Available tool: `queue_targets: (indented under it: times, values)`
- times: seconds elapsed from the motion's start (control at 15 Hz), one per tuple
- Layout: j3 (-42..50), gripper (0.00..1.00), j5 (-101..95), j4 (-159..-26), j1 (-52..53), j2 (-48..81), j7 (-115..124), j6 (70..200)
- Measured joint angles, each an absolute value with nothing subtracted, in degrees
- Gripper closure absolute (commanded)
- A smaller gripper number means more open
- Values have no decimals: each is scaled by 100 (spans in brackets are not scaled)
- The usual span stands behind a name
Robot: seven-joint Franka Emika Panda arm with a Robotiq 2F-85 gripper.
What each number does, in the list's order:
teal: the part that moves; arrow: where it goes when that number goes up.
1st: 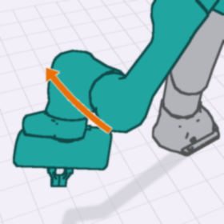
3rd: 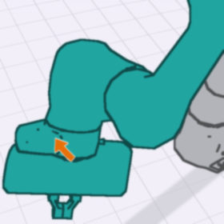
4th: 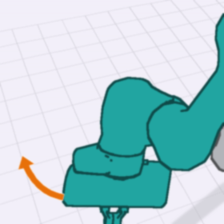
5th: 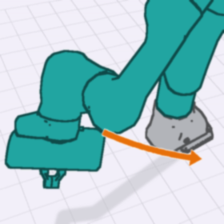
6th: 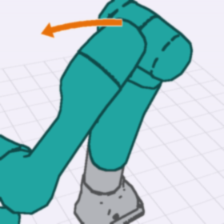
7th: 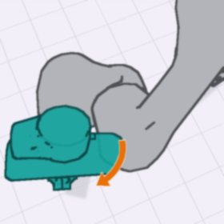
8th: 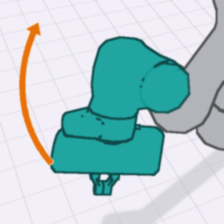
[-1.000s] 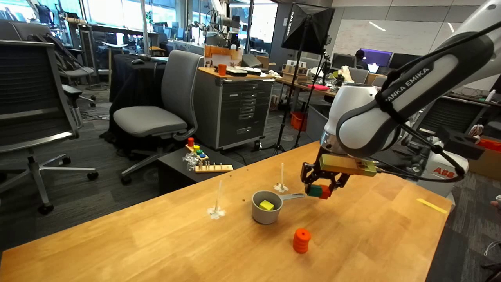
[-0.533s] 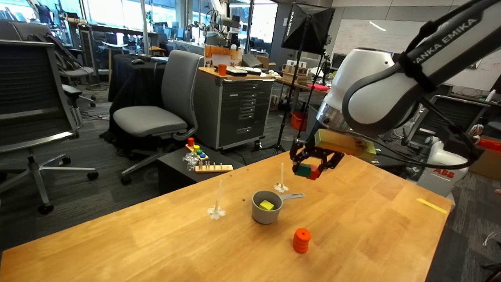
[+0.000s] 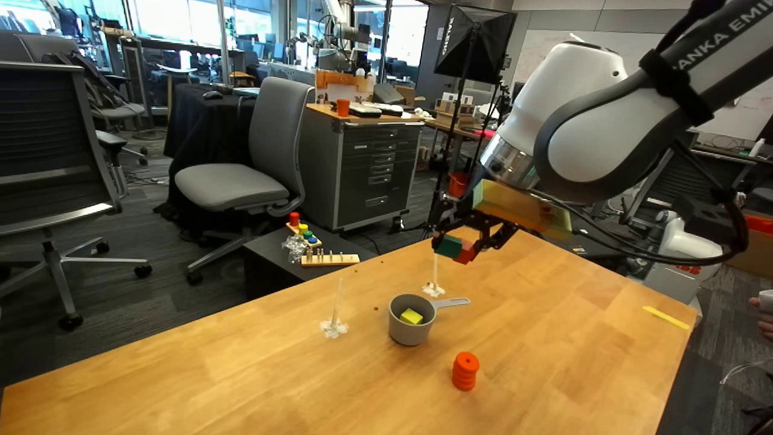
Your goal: Place the yellow, green and orange blocks inside the grey measuring cup
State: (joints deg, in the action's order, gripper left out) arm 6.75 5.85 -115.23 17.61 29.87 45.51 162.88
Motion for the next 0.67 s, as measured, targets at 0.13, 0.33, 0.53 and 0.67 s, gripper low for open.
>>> queue_targets:
  times: [0.13,0.33,0.53,0.67]
  values:
    - [672,51,585,-11520,1855,3013,4690,16445]
    - [670,51,585,-11492,2004,3113,4858,16589]
    - [670,51,585,-11426,2125,3291,4981,16663]
    - [670,51,585,-11393,2171,3412,5024,16742]
